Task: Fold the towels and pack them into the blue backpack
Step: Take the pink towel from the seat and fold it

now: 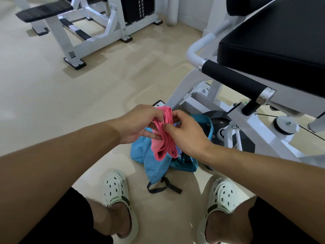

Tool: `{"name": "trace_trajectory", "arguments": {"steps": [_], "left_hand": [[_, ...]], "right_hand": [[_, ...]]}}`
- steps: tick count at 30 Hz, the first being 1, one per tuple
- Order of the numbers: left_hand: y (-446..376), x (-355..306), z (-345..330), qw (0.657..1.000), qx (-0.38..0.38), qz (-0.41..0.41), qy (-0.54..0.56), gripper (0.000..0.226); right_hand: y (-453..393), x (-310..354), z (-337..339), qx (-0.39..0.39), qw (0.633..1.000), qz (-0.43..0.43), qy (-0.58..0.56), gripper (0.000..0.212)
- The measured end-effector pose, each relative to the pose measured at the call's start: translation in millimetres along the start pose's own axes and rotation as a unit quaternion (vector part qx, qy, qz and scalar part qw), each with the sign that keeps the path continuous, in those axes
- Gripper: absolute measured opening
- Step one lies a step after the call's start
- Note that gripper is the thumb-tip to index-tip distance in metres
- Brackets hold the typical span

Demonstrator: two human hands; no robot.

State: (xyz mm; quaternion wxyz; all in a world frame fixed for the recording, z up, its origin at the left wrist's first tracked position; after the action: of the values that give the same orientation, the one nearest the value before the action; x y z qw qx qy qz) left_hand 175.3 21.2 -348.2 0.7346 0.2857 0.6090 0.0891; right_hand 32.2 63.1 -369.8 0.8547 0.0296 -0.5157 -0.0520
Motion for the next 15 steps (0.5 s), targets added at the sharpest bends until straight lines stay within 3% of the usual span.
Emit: {"name": "trace_trajectory", "arguments": {"steps": [6, 10, 12, 14, 15], "left_hand": [[3, -8, 3, 0.997, 0.050, -0.021, 0.060, 0.019], [-1, -10, 10, 0.998, 0.002, -0.030, 0.057, 0.022], [-8, -8, 17, 0.996, -0.062, -0.064, -0.004, 0.025], [-12, -9, 28, 0.973, -0.114, -0.139, -0.148, 0.046], [-12, -12, 32, 0.948, -0.105, -0.181, -0.239, 0.063]], "right_hand": [[-3, 2, 4, -0.009, 1.000, 0.001, -0.016, 0.041], [-8, 1, 7, -0.028, 0.999, 0.032, -0.004, 0.031], [-12, 1, 10, -0.031, 0.999, 0.043, 0.004, 0.018], [-17, 1, 14, -0.005, 0.999, 0.037, 0.021, 0.014], [-20, 2, 15, 0.021, 0.999, 0.036, 0.027, 0.015]]}}
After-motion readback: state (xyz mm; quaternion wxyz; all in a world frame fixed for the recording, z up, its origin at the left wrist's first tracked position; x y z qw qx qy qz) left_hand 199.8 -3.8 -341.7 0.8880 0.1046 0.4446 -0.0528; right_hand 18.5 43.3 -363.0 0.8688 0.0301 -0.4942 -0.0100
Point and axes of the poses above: each hand's wrist, its own y-axis away from the middle knuckle, its own z-axis out of the back of the hand, x = y × z, the point moved 3 cm from there along -y, towards the middle knuckle, and after that the axes turned 6 degrees about -x, right-handed, at the moved point
